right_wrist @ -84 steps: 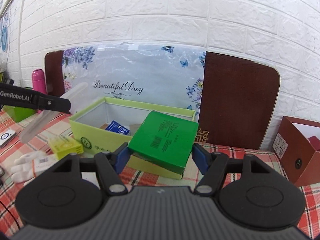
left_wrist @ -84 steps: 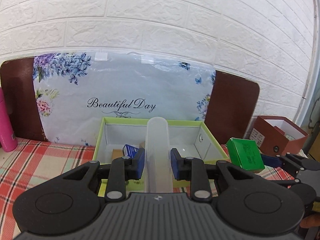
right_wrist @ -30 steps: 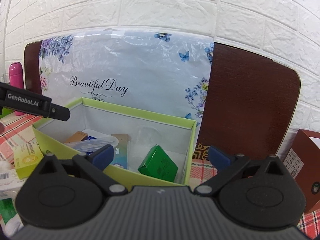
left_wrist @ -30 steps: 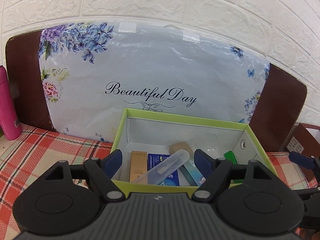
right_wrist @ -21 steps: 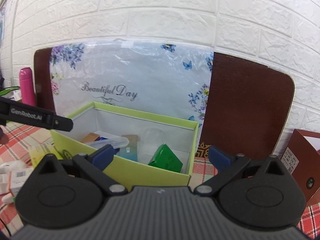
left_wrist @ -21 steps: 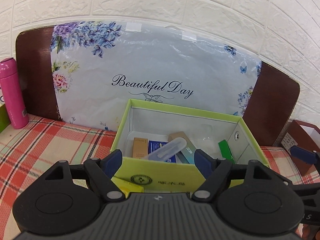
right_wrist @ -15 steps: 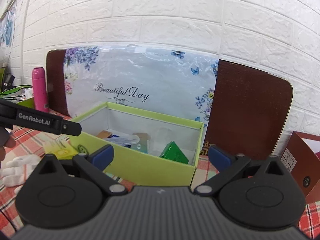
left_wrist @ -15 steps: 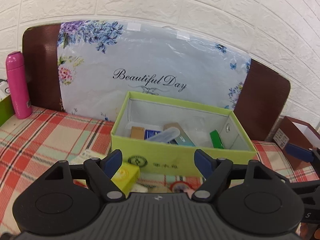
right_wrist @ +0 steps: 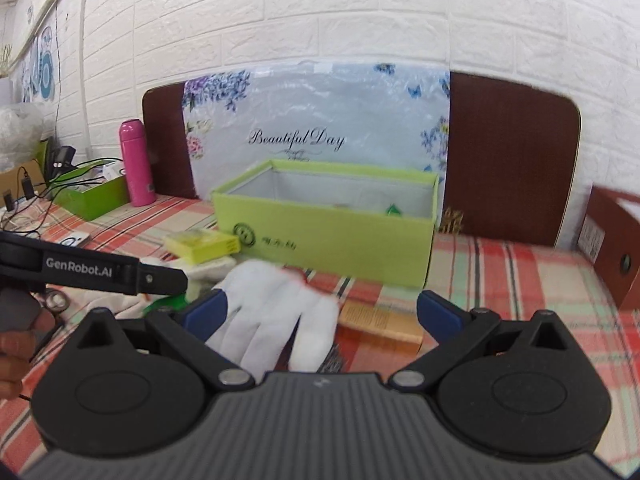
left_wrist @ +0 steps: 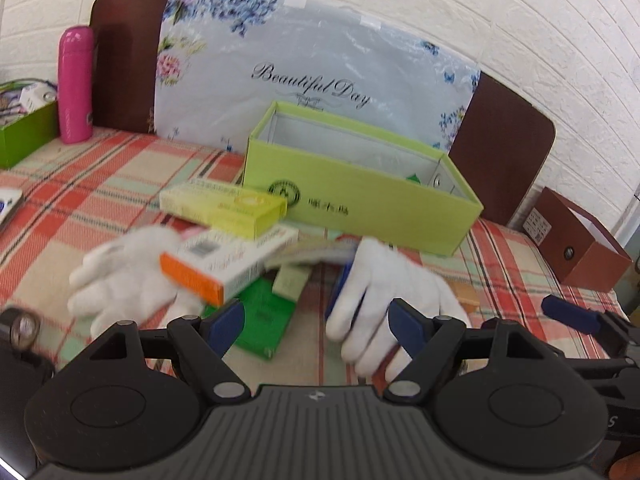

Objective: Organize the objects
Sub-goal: 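Withdraw both grippers from the lime-green box, then grasp a white glove with the left gripper while the right grasps the other glove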

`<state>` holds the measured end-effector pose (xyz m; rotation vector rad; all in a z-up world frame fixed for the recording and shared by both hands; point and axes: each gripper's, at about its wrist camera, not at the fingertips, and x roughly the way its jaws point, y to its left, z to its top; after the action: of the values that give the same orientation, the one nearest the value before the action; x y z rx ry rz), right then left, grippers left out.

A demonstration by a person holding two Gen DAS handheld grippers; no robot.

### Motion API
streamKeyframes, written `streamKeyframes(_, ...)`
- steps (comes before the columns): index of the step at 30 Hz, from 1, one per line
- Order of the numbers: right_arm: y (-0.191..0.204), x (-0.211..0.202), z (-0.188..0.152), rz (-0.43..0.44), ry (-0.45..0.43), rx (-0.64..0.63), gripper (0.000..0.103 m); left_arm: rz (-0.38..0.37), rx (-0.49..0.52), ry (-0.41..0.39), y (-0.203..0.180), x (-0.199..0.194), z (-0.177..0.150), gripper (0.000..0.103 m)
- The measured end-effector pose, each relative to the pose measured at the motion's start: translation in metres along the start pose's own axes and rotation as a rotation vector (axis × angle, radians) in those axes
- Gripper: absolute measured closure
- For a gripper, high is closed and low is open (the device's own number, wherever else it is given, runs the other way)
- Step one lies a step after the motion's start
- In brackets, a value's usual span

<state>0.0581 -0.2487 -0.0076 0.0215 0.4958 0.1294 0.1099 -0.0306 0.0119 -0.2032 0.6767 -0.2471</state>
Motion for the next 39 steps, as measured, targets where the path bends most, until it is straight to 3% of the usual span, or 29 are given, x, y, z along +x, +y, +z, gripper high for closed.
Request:
streamKeyframes(6,-0.001,-0.002,-0.026,0.035,0.061,0.122,0.0,0.032,-0.003,0.037,0.017,-0.008,-0.028,0.021)
streamKeyframes(12,0.01,0.006,-0.019,0.033,0.03,0.097,0.0,0.099,-0.046,0.044,0.046,-0.014,-0.036,0.021)
streamKeyframes(18,0.02,0.032,-0.003,0.01,-0.004,0.062,0.0,0.18,-0.052,-0.003,0.077,-0.015,-0.014,0.021)
streamKeyframes(24,0.024,0.057,-0.002,-0.013,0.016,0.044,0.003,0.28,-0.017,0.005,0.11,0.015,0.017,0.021)
streamKeyframes(28,0.024,0.069,0.0,-0.024,0.028,0.046,0.006,0.296,0.001,0.017,0.128,0.041,0.039,0.021)
streamKeyframes(31,0.023,0.078,0.001,-0.027,0.045,0.052,0.01,0.289,-0.002,0.077,0.139,0.063,0.045,0.021)
streamKeyframes(33,0.023,0.083,0.0,-0.014,0.074,0.051,0.023,0.279,-0.011,0.121,0.144,0.075,0.045,0.021)
streamKeyframes(34,0.024,0.085,-0.001,0.0,0.088,0.05,0.027,0.279,-0.002,0.122,0.144,0.077,0.043,0.021)
streamKeyframes(35,0.024,0.086,-0.002,0.016,0.092,0.051,0.037,0.279,0.022,0.104,0.141,0.077,0.042,0.023)
streamKeyframes(36,0.025,0.085,-0.001,0.031,0.089,0.05,0.055,0.269,0.041,0.1,0.138,0.076,0.041,0.039)
streamKeyframes(37,0.027,0.083,0.0,0.037,0.084,0.039,0.061,0.258,0.054,0.103,0.135,0.076,0.04,0.048)
streamKeyframes(39,0.035,0.079,0.003,0.009,0.069,-0.007,0.084,0.221,0.067,0.113,0.13,0.073,0.04,0.084)
